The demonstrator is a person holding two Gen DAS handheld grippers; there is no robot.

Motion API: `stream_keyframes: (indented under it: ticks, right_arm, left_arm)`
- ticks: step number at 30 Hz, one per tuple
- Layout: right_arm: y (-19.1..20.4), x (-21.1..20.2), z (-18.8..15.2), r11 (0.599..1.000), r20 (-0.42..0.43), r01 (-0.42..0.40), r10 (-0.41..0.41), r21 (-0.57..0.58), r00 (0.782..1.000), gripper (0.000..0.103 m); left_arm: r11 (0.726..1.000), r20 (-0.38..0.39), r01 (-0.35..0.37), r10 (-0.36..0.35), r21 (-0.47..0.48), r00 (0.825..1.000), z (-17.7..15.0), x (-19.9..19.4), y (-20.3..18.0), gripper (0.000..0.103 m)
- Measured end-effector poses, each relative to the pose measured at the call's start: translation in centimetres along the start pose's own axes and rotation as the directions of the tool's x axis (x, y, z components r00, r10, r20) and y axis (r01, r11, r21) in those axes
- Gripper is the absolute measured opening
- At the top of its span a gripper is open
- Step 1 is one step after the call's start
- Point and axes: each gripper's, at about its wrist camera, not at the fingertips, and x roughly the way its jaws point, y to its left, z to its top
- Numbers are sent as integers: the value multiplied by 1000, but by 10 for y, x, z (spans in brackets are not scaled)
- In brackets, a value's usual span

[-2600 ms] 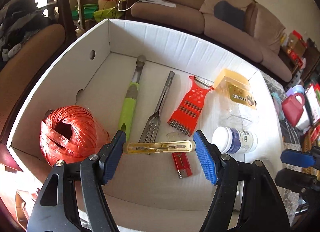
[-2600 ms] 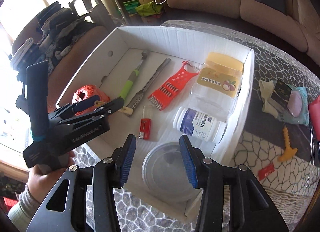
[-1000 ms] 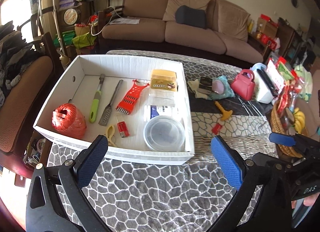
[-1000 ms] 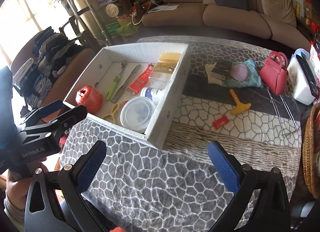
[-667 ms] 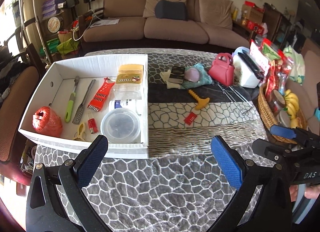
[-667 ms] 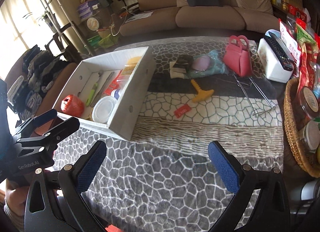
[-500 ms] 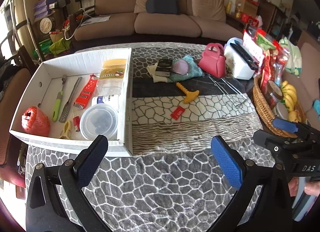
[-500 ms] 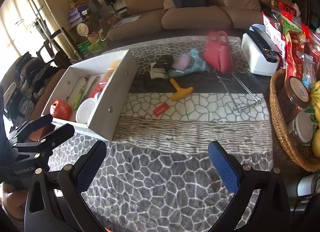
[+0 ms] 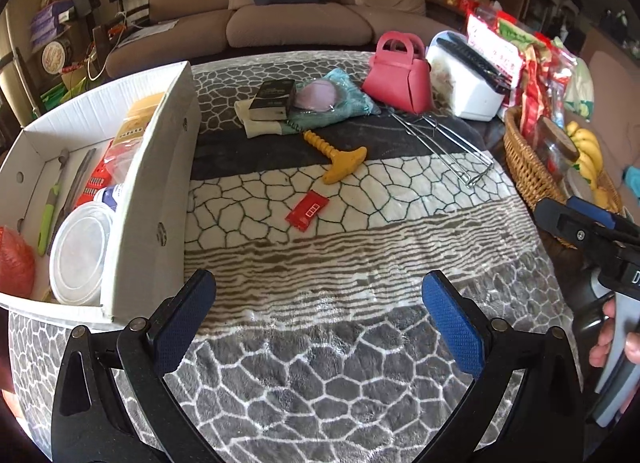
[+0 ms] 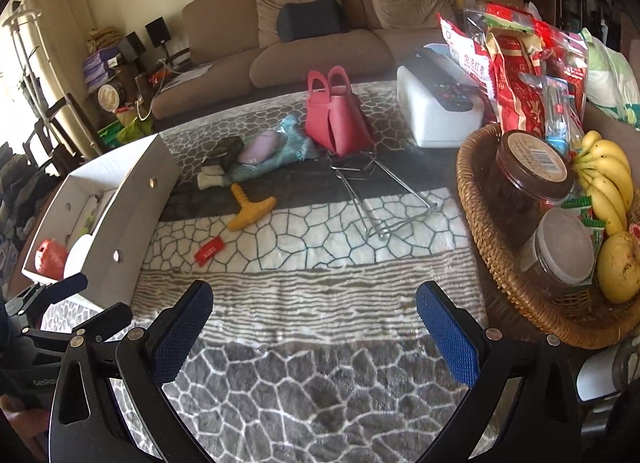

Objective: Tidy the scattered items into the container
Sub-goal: 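Move the left gripper to the red snack packet on the table and grasp it, then lift the red packet with the left gripper while the right gripper moves to the purple bagged sponge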

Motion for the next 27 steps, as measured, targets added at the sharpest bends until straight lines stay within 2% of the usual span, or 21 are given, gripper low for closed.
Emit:
stream_keyframes:
  ticks: [8, 10, 12, 14, 16, 18, 21, 22, 24, 27]
  right_arm:
    - [-9, 40, -10, 999, 18, -28, 28, 20, 999, 103]
    - [-11, 46, -11, 999, 21, -35, 34, 16, 999, 103]
    - [-13, 55, -10, 998, -4, -52, 52, 28, 999, 103]
    - [-15, 60, -7, 996, -24, -70, 71, 48, 997, 103]
    - [-16, 60, -4, 996, -16, -77, 78, 53, 997, 103]
    - [-14, 59, -1, 996, -7, -79, 79, 38, 997, 103]
    - [-13, 62, 1, 996, -12, -78, 79, 34, 997, 103]
    - [-13, 64, 1, 996, -21, -82, 83, 39, 996, 103]
    - [-12, 68, 0, 995, -35, -86, 88, 41, 996, 103]
    - [-9, 68, 0, 996, -36, -87, 88, 22, 995, 103]
  left_arm:
    - [997, 16, -23, 21, 79, 1000, 13, 61, -9, 103]
    - [996, 10, -35, 35, 87, 999, 19, 75, -6, 99]
    - [996, -4, -31, 32, 84, 999, 24, 89, -1, 76]
    - [996, -25, -29, 31, 89, 999, 25, 102, 6, 68]
    - [995, -42, -18, 22, 99, 999, 25, 114, 11, 66]
    - [994, -54, -1, 7, 108, 999, 24, 123, 14, 58]
    - [993, -26, 26, -23, 119, 999, 26, 123, 15, 49]
    - [992, -18, 33, -31, 124, 999, 27, 123, 15, 44]
    - [990, -8, 47, -47, 134, 999, 28, 123, 15, 20]
    - [990, 3, 65, -66, 125, 998, 27, 121, 16, 21]
